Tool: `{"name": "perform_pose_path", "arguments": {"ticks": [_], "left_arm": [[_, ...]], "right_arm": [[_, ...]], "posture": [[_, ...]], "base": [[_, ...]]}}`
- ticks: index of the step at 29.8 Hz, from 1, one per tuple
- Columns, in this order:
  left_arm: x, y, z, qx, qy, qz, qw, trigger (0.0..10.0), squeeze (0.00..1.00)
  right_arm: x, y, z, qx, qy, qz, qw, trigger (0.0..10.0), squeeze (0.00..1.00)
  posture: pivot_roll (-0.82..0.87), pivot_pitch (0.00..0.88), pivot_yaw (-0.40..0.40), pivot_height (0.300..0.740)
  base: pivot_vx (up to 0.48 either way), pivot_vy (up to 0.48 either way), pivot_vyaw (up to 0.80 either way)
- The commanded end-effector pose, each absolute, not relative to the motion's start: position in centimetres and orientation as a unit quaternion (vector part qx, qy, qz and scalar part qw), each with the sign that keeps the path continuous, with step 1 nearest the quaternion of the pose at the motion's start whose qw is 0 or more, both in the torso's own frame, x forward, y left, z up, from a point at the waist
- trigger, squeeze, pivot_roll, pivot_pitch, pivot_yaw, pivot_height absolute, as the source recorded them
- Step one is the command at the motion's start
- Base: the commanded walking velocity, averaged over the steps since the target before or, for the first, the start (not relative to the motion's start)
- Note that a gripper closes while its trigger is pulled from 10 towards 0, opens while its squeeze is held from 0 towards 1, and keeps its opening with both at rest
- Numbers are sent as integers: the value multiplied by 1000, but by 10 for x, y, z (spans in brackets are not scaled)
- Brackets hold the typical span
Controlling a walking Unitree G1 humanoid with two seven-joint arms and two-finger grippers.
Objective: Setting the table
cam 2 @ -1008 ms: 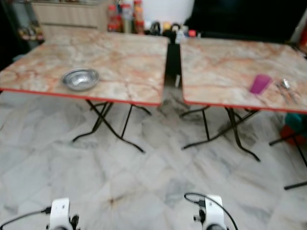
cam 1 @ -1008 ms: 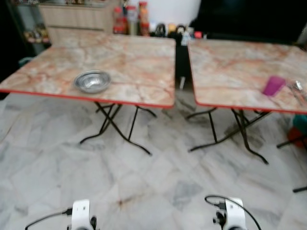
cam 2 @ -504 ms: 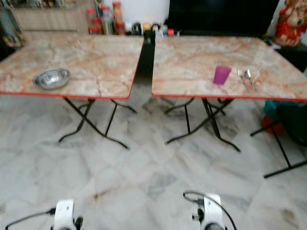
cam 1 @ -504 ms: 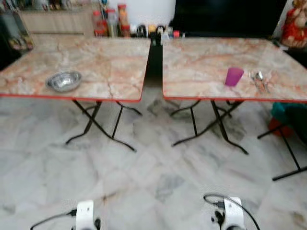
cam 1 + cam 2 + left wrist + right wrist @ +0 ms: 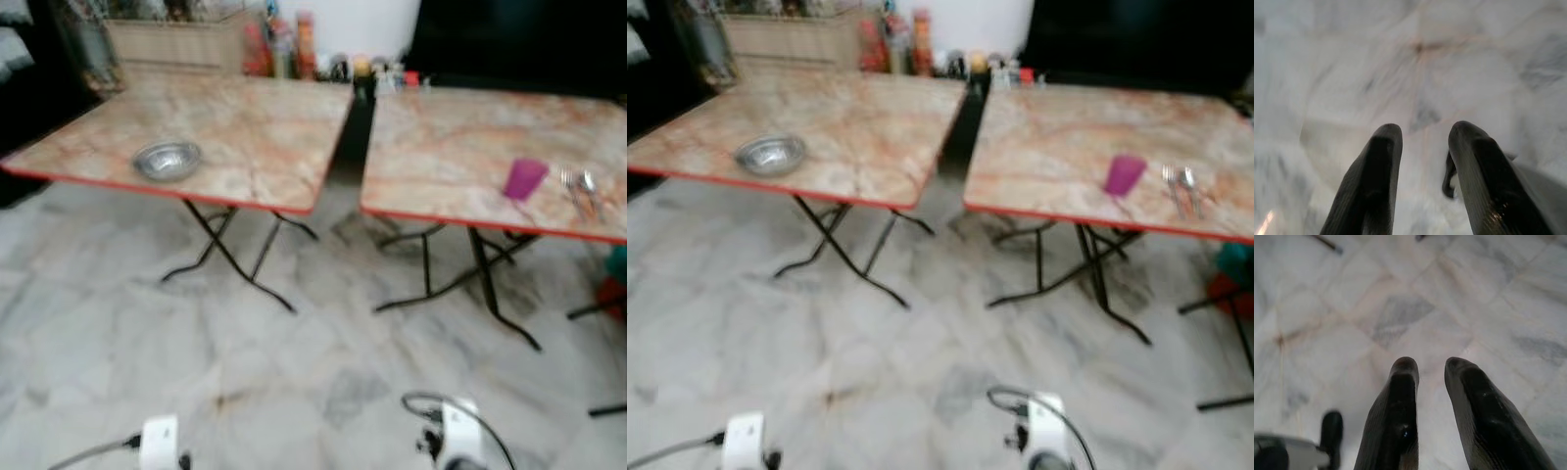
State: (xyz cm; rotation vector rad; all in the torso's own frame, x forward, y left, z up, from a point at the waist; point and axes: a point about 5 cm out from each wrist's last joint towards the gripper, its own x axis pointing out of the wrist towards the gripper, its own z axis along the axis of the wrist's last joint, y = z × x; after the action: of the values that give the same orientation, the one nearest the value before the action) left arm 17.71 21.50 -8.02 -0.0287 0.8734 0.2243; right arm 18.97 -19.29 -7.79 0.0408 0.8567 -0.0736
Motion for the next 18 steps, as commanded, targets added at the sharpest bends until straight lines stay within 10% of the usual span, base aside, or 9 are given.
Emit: {"name": "perform_pose_path", "arguments": {"ticks": [1,18], "left_arm": [[180,207,-81,-20,422,99,901,10000,0],[177,206,-82,-15,429,91,899,10000,0]], "right_arm": [[179,-204,-81,14,429,-52,902,10000,0],[176,-205,-83,19,435,-57,898,10000,0]], "posture": [[61,0,-23,728],[57,0,-13,728]], "base": [[398,0,0],[397,0,0]]}}
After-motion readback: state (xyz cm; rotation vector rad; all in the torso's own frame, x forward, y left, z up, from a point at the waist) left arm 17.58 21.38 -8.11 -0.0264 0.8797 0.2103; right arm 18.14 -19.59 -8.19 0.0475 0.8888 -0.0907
